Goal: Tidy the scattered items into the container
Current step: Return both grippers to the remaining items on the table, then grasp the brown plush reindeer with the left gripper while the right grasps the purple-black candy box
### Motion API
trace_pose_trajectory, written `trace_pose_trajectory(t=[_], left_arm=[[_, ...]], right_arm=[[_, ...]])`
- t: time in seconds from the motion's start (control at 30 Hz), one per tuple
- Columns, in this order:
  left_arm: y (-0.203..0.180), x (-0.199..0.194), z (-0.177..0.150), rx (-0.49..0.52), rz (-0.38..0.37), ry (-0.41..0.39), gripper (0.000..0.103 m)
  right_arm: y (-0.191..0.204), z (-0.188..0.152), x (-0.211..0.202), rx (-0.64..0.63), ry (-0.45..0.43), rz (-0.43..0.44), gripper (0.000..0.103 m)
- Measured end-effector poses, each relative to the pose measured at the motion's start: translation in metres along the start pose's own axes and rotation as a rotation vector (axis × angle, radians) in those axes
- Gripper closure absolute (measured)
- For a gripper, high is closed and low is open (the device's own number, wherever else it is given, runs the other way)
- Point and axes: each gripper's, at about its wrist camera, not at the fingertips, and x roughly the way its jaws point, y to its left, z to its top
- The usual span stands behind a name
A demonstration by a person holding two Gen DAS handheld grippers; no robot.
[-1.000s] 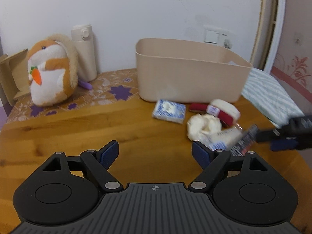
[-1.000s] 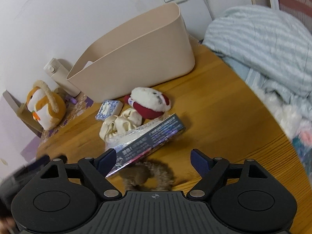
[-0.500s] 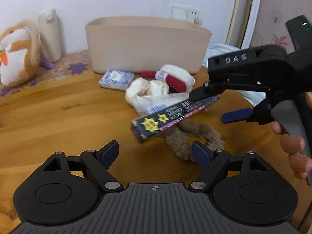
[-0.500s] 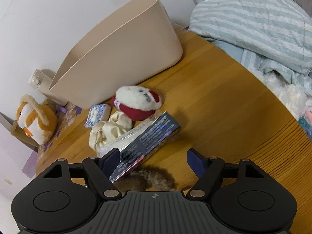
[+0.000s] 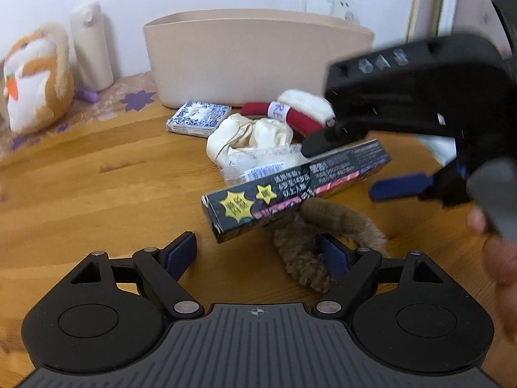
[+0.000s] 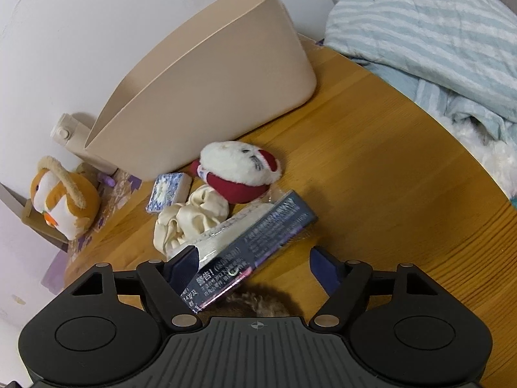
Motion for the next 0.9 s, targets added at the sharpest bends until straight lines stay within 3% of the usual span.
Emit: trace_pose_trajectory(t=[0.13,0.5,0.7,0.73,0.9], left_arm=[[0.011,-0.002,-0.002,-0.004,-0.005,0.005,0.019],[0.026,-0.017,-0.012,0.02,-0.023,0.006,0.028],[0.048,-0.026,-0.019,0.024,-0.004,0.014,0.027],[0.054,-0.027,-0.019,0.016,0.007,0.017,0.027],[0.077,-0.024,-0.014,-0.011,0.024,0.034,0.027]], right_arm=[[0.006,-0.004,0.001,-0.034,0.009,-0.008,0.037],[-0.002,-0.007,-0.009,-0.046,0.023,-0.018,0.049],[-0.01,0.003,-0.017,-0.099,0.004,-0.085,0.054],[-0.012,0.005,-0.017,-0.108,0.01,-0.098,0.063],[-0.021,0.011,-0.02,-0.102,0.033,-0.119,0.057]])
